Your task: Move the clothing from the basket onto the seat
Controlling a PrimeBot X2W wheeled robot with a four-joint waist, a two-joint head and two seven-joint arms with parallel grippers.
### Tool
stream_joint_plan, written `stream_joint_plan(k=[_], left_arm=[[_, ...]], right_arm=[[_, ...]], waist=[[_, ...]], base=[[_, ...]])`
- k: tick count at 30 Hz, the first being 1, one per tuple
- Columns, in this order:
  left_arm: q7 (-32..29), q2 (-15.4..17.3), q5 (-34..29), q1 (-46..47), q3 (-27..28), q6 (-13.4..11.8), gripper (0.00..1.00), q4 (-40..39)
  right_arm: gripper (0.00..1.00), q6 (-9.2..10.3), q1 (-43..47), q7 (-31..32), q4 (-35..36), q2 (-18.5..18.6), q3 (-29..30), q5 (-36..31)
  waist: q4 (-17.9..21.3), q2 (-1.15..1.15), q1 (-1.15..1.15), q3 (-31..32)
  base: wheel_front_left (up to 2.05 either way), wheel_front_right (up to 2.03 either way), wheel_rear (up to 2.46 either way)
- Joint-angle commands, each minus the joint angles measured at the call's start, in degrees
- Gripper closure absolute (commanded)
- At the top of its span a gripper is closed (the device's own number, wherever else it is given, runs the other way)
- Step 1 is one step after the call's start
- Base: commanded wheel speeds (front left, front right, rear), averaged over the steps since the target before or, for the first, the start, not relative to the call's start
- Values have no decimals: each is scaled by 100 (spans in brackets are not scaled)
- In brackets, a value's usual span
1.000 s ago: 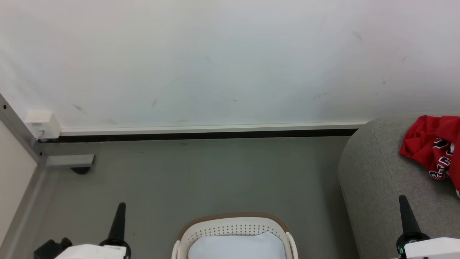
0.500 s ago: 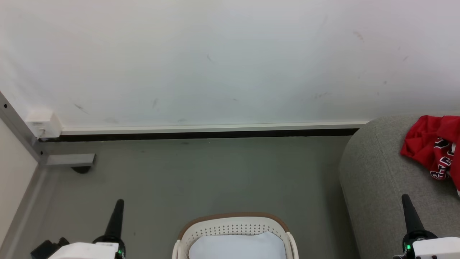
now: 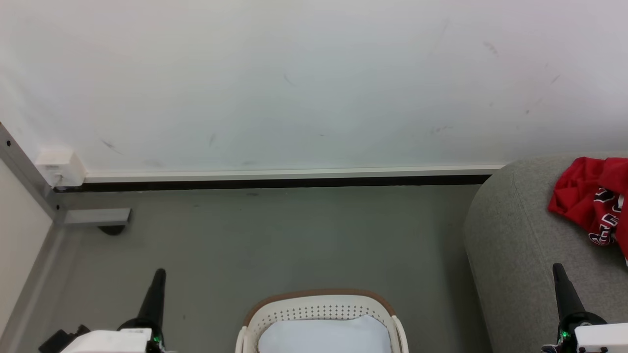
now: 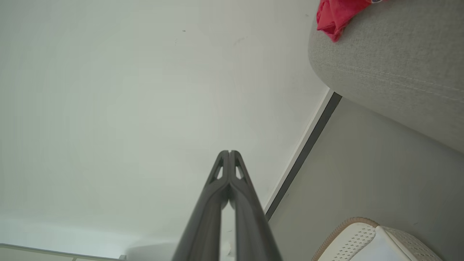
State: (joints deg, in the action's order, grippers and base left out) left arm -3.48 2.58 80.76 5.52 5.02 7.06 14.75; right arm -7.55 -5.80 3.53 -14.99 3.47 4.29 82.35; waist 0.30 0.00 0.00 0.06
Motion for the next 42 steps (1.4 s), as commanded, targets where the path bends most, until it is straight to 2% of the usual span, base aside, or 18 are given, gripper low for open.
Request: stream_joint_plan(k=[1, 29, 42], left_arm=[[-32, 44, 140, 70, 31, 32, 100, -34], [-331, 50, 1223, 96, 170, 61, 100, -83], [-327, 49, 1201, 93, 166, 55, 100, -81]], right_arm=[[100, 9, -73, 30, 41, -4, 45, 83], [100, 12, -66, 329, 121, -64, 257, 1026], [100, 12, -65, 325, 116, -63, 249, 1005]], waist=[[-1, 0, 0, -1], [-30, 0, 0, -24], [-30, 0, 0, -24]], base=[[0, 0, 0], [0, 0, 0], [0, 0, 0]])
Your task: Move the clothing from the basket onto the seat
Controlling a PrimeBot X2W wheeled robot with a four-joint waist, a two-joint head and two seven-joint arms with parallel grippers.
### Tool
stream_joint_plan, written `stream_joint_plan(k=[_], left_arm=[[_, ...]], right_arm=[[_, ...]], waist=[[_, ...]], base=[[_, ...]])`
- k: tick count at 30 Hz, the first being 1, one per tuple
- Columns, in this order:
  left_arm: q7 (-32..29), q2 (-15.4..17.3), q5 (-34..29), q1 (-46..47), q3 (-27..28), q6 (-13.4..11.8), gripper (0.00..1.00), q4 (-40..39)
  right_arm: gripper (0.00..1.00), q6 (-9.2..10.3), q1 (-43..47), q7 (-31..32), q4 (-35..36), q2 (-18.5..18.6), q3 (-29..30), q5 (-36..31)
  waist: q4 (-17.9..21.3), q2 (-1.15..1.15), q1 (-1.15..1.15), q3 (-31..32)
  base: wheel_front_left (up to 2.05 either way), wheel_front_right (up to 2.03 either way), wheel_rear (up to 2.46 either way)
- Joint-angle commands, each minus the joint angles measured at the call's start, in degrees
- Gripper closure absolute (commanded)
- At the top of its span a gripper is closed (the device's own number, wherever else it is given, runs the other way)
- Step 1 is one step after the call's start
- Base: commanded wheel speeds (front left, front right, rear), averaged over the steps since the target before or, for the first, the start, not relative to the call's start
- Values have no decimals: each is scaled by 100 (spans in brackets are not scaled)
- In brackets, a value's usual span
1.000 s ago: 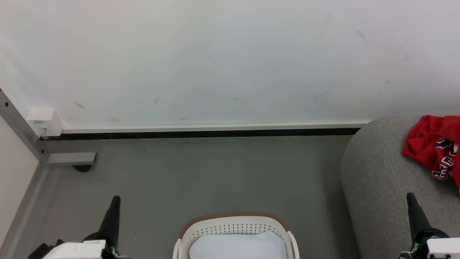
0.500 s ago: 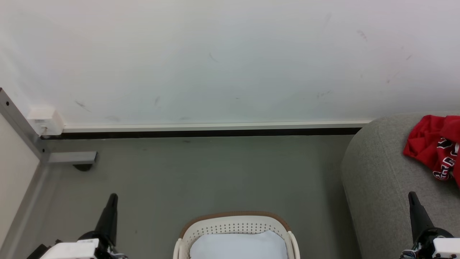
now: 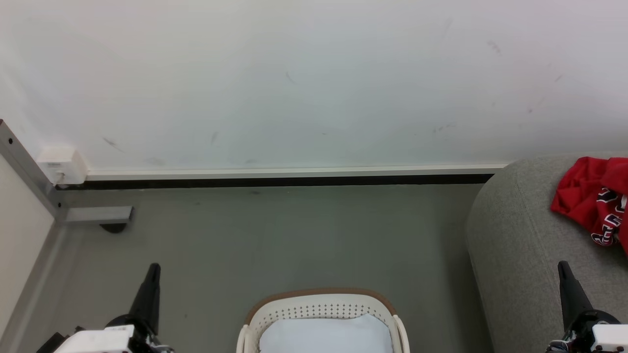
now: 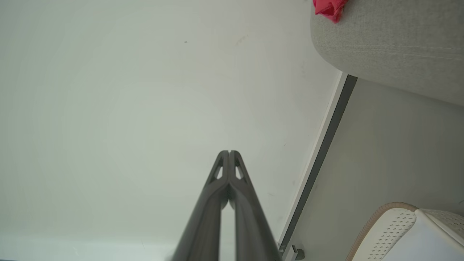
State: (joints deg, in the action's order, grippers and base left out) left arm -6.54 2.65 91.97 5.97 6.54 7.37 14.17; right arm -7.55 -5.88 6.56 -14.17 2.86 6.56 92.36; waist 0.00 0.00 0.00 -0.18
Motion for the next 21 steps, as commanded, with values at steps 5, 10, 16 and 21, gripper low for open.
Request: stream_joint_plan(k=[5, 10, 16, 21], left_arm=[[-21, 41, 80, 48, 13, 25, 100, -23], [-21, 41, 80, 47, 13, 25, 100, -23], [-20, 42, 80, 47, 12, 25, 100, -23], [-21, 42, 80, 47, 12, 25, 100, -23]], right_arm=[[100, 12, -57, 21, 34, -2, 22, 4], [100, 12, -57, 20, 33, -2, 21, 5], [100, 12, -57, 19, 33, -2, 20, 6], [100, 12, -57, 19, 33, -2, 20, 6]], waist=[[0, 0, 0, 0], [0, 0, 0, 0], [0, 0, 0, 0], [0, 0, 0, 0]], base=[[0, 0, 0], [0, 0, 0], [0, 0, 0], [0, 0, 0]])
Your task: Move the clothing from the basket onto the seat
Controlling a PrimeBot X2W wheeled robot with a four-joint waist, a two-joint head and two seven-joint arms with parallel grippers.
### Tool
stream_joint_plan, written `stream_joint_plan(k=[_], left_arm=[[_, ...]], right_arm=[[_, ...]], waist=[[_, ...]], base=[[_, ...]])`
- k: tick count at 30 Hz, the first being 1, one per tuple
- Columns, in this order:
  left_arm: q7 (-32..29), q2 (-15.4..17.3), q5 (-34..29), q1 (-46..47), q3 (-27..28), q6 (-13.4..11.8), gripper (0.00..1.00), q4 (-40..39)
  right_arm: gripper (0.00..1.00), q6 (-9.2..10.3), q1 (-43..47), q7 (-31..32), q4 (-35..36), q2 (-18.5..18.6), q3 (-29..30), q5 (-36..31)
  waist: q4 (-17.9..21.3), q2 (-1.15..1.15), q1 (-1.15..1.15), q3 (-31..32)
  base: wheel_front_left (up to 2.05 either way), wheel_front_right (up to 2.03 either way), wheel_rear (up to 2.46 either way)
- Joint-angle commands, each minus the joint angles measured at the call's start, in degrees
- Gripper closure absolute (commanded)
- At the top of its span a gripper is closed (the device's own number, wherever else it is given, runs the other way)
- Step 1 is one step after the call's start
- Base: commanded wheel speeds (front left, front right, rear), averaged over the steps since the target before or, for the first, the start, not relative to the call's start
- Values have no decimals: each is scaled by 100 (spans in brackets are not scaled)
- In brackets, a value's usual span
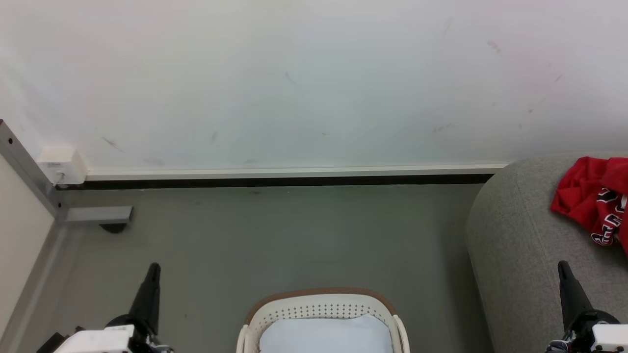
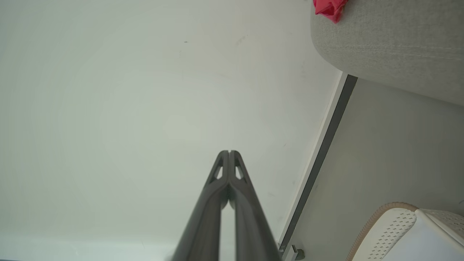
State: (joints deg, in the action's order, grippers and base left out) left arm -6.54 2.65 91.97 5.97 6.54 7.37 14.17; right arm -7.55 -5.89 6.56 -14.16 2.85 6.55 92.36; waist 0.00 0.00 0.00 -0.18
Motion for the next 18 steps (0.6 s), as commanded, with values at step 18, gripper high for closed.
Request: stream_joint_plan(k=[18], left_arm=[[-20, 42, 80, 47, 12, 25, 100, -23]], right_arm=[[100, 12, -56, 17, 32, 0, 19, 8]], waist=[[0, 0, 0, 0]], base=[[0, 0, 0]])
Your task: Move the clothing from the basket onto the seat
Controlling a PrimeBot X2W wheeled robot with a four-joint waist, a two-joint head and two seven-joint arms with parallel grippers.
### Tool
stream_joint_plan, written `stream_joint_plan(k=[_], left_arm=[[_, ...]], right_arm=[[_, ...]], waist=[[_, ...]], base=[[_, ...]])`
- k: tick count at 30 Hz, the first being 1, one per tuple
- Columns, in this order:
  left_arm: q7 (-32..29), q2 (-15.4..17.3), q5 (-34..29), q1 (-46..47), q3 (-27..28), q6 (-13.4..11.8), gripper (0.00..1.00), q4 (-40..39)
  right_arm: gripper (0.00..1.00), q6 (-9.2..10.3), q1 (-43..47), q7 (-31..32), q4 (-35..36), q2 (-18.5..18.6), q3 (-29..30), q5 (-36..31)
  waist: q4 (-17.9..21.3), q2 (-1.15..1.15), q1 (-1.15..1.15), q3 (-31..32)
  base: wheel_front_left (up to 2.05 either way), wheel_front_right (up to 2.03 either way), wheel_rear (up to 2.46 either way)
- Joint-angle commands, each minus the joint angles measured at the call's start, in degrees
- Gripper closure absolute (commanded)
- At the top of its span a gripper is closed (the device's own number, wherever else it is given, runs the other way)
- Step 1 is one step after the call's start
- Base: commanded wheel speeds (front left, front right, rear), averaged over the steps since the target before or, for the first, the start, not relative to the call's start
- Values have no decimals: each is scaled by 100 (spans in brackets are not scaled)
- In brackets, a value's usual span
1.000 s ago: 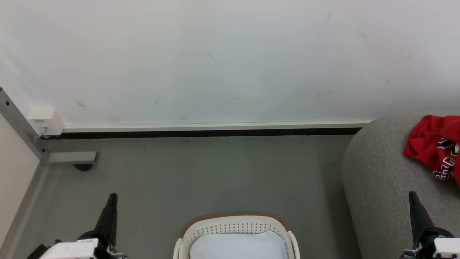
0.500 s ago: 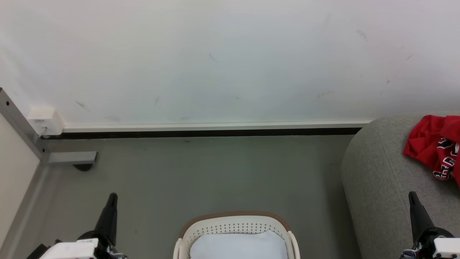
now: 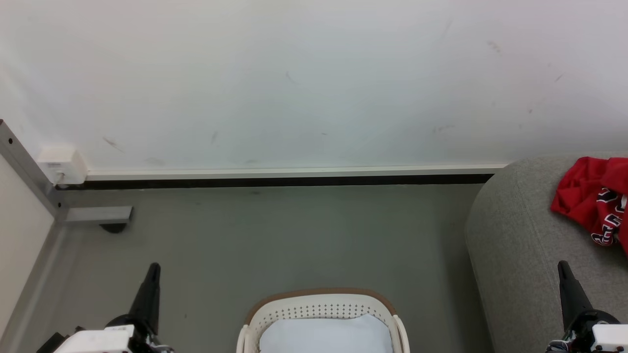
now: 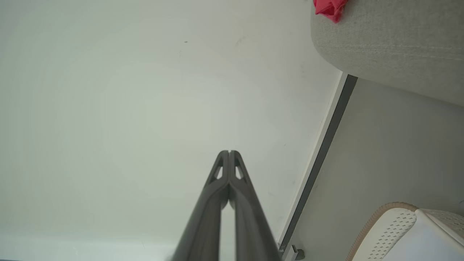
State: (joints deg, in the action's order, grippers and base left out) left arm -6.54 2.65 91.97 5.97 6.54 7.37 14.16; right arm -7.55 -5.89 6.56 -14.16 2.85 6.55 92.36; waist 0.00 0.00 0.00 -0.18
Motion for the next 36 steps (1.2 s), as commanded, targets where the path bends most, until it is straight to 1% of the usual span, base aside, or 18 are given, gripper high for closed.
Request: stream_joint_plan(k=[1, 36], left_arm=[[-20, 42, 81, 47, 12, 25, 100, -22], [-20, 42, 80, 46, 11, 25, 100, -23]], right_arm=[[100, 12, -56, 17, 32, 0, 19, 8], [100, 12, -56, 15, 32, 0, 17, 10]], waist=[[0, 0, 0, 0], [0, 0, 0, 0]], base=[[0, 0, 0], [0, 0, 0]])
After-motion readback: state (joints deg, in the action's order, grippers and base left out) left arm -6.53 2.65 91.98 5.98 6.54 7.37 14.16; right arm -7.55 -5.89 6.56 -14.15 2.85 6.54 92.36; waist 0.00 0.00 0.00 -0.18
